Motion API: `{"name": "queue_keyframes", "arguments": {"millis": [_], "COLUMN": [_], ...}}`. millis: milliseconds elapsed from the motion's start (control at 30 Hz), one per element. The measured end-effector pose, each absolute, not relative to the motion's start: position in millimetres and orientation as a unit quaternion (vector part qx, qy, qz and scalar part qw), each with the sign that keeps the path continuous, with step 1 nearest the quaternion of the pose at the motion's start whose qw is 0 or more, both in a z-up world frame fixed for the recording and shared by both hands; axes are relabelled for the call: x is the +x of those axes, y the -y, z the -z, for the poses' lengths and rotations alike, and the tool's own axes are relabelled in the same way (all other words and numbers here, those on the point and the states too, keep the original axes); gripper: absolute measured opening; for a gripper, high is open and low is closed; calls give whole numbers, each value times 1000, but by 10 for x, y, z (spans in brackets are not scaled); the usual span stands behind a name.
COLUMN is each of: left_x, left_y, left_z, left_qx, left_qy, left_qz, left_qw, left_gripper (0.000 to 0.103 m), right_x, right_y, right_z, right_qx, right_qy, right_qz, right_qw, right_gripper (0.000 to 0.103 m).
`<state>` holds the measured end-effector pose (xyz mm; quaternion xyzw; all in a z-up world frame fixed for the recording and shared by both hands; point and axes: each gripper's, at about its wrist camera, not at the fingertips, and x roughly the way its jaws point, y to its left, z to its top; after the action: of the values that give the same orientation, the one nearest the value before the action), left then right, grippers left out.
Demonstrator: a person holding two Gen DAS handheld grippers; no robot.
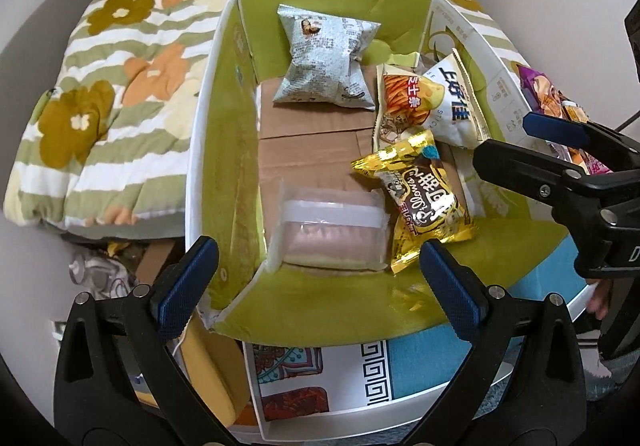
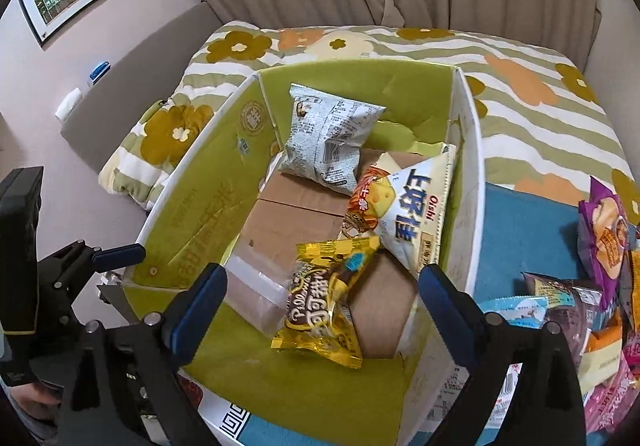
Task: Organize snacks
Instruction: 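Carry both packs into the yellow box and open both tools to release, then move both tools back over the remaining snack pile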
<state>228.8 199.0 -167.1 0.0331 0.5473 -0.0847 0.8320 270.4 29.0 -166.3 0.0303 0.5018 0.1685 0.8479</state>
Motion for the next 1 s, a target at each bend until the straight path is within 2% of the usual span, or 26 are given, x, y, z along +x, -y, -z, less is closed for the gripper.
{"name": "queue_keyframes", "arguments": {"millis": [500, 1000], "left_x": [2074, 1645], "left_y": [-1724, -245], "left_z": [1340, 1025], "left_qx": [23, 6], "left_qy": [-506, -463], "left_qz": [93, 125], "left_qw": [857, 877], "left_gripper": [100, 100], "right_x": [2394, 1730], "right_y": [56, 1653], "right_z": [1170, 846], "right_qx": [40, 47], "right_qy": [-462, -427], "right_qz": [-134, -80], "right_qw": [876, 899], "right_gripper": [96, 96]}}
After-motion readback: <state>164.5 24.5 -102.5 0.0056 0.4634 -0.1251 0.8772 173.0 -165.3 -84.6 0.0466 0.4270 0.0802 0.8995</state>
